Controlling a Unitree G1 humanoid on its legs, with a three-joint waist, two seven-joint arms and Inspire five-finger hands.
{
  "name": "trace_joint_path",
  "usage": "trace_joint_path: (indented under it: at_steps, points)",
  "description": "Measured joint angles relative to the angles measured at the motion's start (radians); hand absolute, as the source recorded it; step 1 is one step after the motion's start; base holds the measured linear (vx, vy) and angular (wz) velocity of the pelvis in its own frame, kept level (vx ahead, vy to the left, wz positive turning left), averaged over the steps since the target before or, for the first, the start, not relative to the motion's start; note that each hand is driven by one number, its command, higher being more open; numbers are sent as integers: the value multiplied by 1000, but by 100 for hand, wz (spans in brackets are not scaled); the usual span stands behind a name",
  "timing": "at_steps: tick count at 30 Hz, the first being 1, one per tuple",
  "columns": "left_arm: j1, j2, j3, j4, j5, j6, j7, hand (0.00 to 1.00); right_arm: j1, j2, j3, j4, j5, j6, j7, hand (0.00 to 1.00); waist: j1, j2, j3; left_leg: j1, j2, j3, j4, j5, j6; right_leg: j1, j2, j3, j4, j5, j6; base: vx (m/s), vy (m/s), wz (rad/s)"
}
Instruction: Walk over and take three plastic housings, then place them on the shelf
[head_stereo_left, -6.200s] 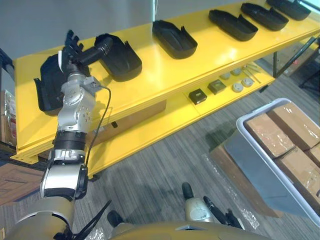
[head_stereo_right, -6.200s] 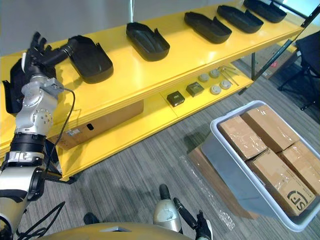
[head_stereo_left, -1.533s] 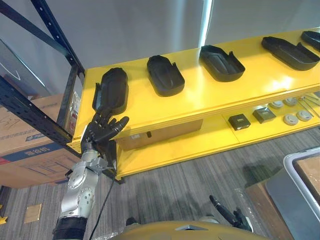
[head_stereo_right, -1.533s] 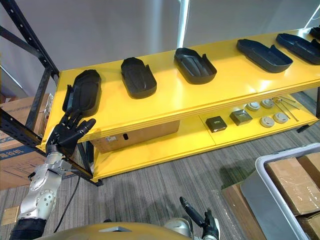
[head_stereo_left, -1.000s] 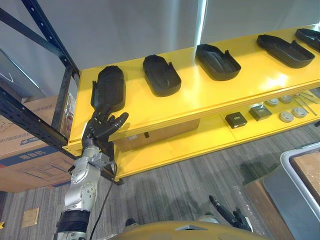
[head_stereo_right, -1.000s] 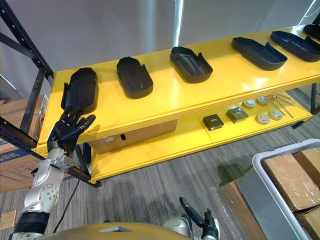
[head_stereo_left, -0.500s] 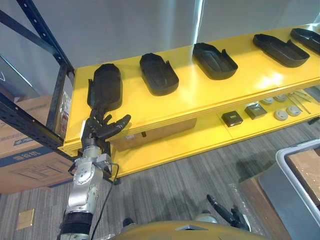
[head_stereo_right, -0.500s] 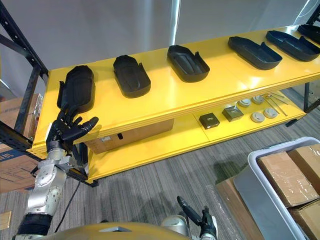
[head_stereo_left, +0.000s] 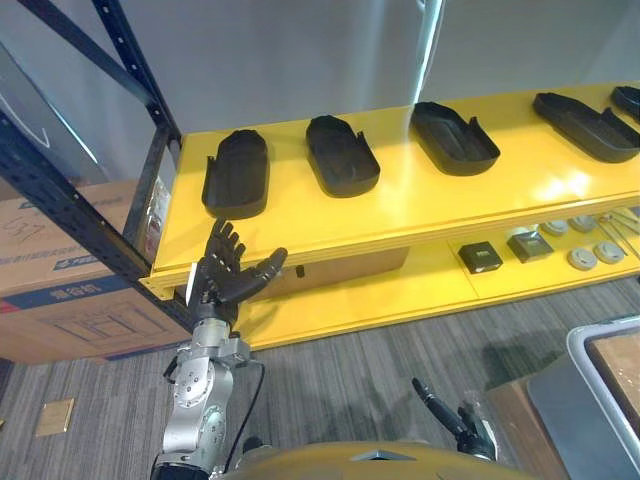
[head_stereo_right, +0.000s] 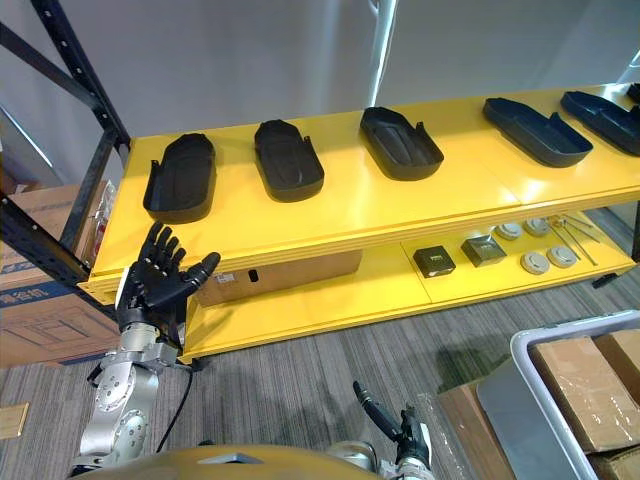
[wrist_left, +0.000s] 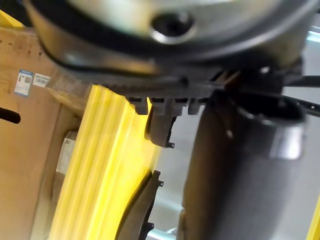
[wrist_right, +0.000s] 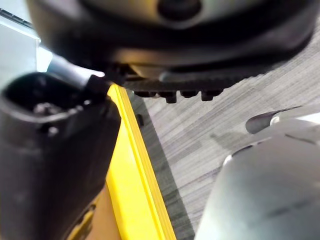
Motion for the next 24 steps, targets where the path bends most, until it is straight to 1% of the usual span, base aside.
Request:
trace_joint_path:
  at_steps: [2, 9, 10, 16, 20, 21, 24]
  points:
    - [0, 0, -11, 7, -1, -11, 8, 100, -6, -3, 2, 20, 10, 0, 6, 100, 1, -2, -4, -8, 0, -8, 0, 2, 1, 0, 0, -7, 0, 0, 0, -55, -14, 12]
    - [1, 1, -18, 22, 44, -26, 112, 100, -34, -6, 17, 83, 29, -1, 44, 100, 3, -18, -22, -17, 0, -17, 0, 4, 1, 0, 0, -15, -10, 0, 0, -14, -4, 3]
    - [0, 2, 7, 22, 73, -59, 154, 100, -80, -2, -9, 135, 38, 6, 42, 100, 25, -38, -25, -18, 0, -26, -1, 2, -1, 15, 1, -31, -17, -4, -7, 0, 0, 0]
    - [0, 2, 17, 21, 73, -59, 154, 100, -78, -2, -17, 136, 40, 7, 43, 100, 25, -41, -24, -19, 0, -28, 0, 2, -1, 15, 1, -32, -17, -3, -7, 0, 0, 1]
    - [-10, -2, 75, 21, 72, -64, 156, 100, -70, 4, -78, 140, 99, 7, 59, 100, 22, -45, -20, -51, -3, -61, 0, 5, 2, 10, 2, -63, -16, -6, -12, -4, -4, 20]
    - [-10, -4, 100, 21, 71, -67, 157, 100, -61, 8, -99, 142, 127, 7, 64, 100, 24, -47, -18, -55, -3, -71, 0, 7, 2, 11, 3, -69, -14, -10, -17, 4, -13, 26]
    - [-13, -14, 162, 21, 71, -78, 177, 100, -54, 17, -144, 143, 148, 21, 80, 100, 27, -49, -19, -74, -6, -98, 3, 10, 4, 14, 4, -97, -12, -19, -32, 10, -14, 26]
